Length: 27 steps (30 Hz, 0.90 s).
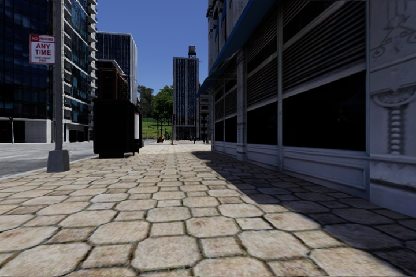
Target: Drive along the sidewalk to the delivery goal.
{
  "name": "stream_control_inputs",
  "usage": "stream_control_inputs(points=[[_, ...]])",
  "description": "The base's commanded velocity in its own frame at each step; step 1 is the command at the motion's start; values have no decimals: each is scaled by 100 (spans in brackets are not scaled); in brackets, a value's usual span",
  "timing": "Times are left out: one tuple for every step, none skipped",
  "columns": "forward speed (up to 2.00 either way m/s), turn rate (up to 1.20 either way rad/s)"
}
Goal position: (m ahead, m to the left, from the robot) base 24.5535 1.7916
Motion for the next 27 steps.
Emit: stream_control_inputs(points=[[200, 0], [200, 0], [200, 0], [200, 0], [200, 0], [200, 0], [200, 0], [200, 0], [200, 0], [200, 0], [200, 0], [200, 0], [200, 0], [200, 0], [200, 0], [200, 0], [200, 0], [200, 0], [200, 0], [200, 9], [200, 23], [200, 23], [200, 30], [200, 31], [200, 31], [200, 31], [200, 31]])
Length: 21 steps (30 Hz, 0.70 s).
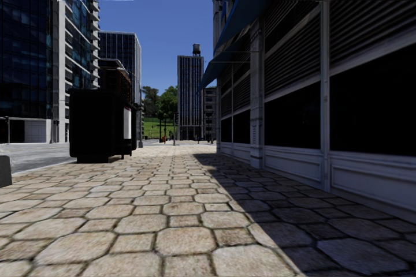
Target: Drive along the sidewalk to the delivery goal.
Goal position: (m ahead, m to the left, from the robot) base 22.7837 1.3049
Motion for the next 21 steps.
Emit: stream_control_inputs(points=[[200, 31], [200, 31], [200, 31], [200, 31], [200, 31], [200, 31], [200, 26], [200, 17], [200, 17], [200, 3], [200, 0], [200, 0], [200, 0], [200, 0], [200, 0], [200, 0], [200, 0], [200, 0], [200, 0], [200, 0], [200, 0]])
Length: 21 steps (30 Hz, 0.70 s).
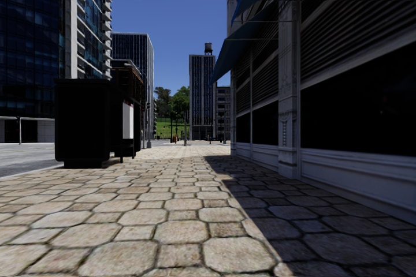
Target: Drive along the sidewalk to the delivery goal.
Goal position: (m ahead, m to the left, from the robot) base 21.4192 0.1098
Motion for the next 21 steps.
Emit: stream_control_inputs(points=[[200, 0], [200, 0], [200, 0], [200, 0], [200, 0], [200, 0], [200, 0], [200, 0], [200, 0], [200, 0], [200, 0], [200, 0], [200, 0], [200, 0], [200, 0], [200, 0], [200, 0], [200, 0], [200, 0], [200, 0], [200, 0]])
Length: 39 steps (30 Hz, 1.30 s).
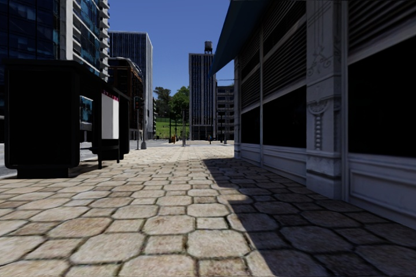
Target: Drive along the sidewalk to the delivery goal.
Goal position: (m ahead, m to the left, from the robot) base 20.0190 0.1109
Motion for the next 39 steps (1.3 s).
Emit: stream_control_inputs(points=[[200, 0], [200, 0], [200, 0], [200, 0], [200, 0], [200, 0], [200, 0], [200, 0], [200, 0], [200, 0], [200, 0], [200, 0], [200, 0], [200, 0], [200, 0], [200, 0], [200, 0], [200, 0], [200, 0], [200, 0], [200, 0], [200, 0], [200, 0], [200, 0], [200, 0], [200, 0], [200, 0], [200, 0], [200, 0], [200, 0], [200, 0], [200, 0], [200, 0], [200, 0], [200, 0], [200, 0], [200, 0], [200, 0], [200, 0]])
